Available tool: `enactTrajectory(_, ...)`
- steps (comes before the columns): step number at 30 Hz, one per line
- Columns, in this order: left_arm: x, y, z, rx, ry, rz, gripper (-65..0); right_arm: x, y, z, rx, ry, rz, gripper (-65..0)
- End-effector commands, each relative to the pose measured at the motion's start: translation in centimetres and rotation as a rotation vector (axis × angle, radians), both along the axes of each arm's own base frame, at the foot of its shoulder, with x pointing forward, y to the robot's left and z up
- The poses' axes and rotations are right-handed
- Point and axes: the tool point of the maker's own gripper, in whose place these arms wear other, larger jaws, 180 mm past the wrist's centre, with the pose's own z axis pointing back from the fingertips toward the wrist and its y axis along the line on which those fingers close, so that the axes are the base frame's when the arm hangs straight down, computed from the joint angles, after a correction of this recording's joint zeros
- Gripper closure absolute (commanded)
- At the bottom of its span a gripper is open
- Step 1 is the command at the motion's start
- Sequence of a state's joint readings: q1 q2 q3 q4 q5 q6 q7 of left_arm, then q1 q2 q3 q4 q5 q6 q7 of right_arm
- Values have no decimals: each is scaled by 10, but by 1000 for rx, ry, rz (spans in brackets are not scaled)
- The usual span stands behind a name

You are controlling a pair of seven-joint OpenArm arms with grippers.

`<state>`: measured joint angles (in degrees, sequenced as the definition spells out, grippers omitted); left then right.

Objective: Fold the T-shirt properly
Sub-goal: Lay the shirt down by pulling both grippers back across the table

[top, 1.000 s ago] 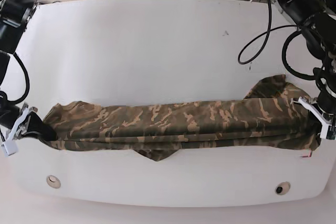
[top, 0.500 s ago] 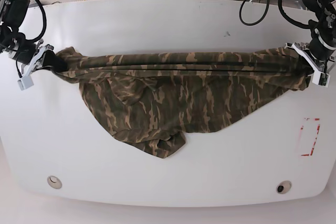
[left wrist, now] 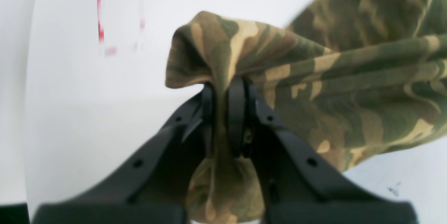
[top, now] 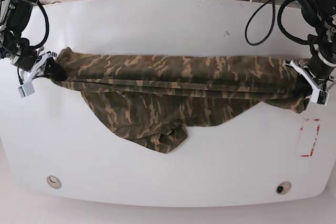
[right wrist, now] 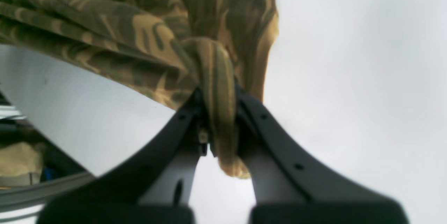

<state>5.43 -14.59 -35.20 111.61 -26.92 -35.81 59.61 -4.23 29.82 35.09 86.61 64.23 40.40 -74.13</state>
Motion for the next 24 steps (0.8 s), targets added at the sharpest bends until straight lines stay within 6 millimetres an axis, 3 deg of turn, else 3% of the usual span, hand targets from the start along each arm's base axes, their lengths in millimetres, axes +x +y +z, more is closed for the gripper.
enactTrajectory(1, 0, 15, 7, 49, -6, 48, -3, 7, -19, 11, -97, -29, -34, 0)
enactTrajectory(11, 19, -9, 13, 69, -74, -22, -1, 31, -16, 19, -431, -158, -119, 0)
enactTrajectory(18, 30, -19, 20, 92, -129, -55, -1, 51, -13, 24, -562, -264, -206, 0)
enactTrajectory(24, 55, -22, 54, 99, -231, -60, -1, 79, -12, 55, -614, -330, -237, 0)
